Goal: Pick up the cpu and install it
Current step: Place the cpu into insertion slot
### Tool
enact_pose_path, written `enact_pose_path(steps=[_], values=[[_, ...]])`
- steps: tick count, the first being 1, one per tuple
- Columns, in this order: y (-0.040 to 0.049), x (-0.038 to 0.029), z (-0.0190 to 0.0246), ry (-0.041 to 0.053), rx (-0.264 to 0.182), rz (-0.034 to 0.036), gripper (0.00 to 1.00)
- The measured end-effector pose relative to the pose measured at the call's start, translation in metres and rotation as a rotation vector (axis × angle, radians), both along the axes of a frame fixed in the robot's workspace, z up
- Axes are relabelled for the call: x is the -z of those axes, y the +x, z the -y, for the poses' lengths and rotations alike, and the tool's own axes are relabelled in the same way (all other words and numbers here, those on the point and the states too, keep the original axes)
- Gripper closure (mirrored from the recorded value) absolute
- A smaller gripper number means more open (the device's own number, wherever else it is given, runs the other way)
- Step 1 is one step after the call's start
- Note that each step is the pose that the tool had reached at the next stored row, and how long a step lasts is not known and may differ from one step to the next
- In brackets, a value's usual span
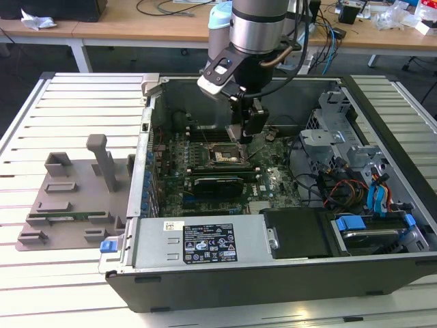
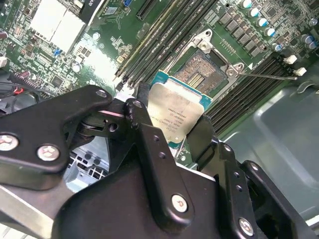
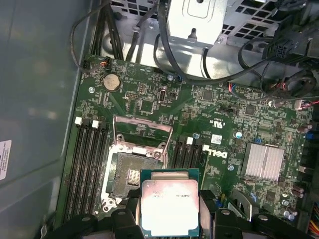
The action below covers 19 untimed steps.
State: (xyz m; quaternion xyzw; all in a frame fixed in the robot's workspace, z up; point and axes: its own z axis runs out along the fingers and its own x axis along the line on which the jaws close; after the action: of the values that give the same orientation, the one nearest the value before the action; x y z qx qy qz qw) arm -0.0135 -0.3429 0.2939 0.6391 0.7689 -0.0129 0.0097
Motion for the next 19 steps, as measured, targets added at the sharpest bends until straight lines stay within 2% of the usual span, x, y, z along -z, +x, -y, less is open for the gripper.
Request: enact_pose_path(steps=[19], values=[[0.0000, 0.0002, 0.0000, -0.0034, 0.131, -0.0001, 0.45]])
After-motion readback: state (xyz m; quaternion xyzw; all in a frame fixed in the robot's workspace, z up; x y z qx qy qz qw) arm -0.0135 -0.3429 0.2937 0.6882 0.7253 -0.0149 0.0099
